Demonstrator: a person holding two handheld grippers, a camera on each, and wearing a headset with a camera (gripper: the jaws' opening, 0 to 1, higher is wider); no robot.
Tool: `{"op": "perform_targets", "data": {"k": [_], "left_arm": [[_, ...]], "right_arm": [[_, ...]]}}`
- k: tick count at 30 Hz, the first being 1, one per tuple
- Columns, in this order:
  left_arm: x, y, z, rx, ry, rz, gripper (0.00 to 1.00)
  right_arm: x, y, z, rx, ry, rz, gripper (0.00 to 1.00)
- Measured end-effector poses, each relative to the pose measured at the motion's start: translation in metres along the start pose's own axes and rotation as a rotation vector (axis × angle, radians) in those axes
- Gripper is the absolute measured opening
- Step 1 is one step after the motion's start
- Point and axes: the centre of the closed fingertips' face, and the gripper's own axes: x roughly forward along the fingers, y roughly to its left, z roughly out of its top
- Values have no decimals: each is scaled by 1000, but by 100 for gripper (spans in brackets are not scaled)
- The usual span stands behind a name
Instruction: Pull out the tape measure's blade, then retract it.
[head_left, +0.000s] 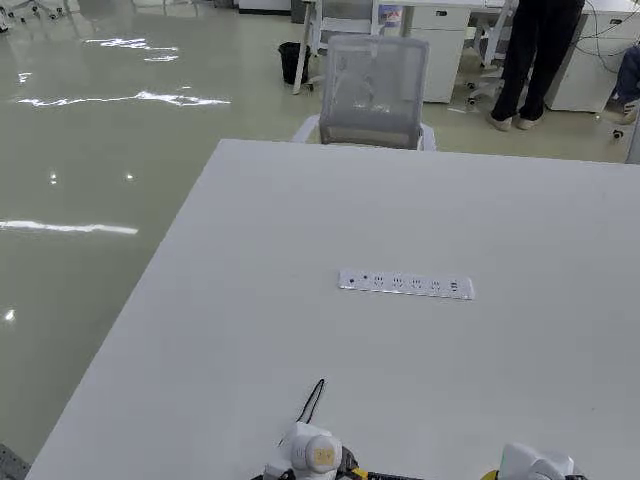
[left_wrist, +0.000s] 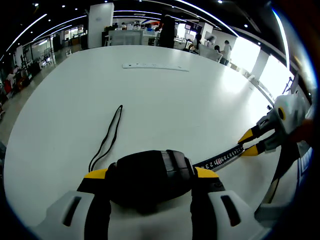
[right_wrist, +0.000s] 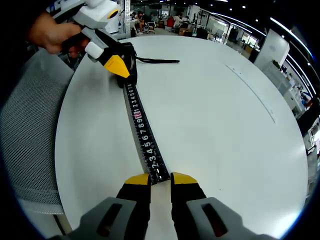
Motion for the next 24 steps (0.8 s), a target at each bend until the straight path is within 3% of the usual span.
{"op": "perform_targets", "data": {"k": [24], "left_arm": [[1, 0, 0, -2, -6, -1, 62]], "right_arm": [[6, 4, 11, -12, -4, 11, 14]]}}
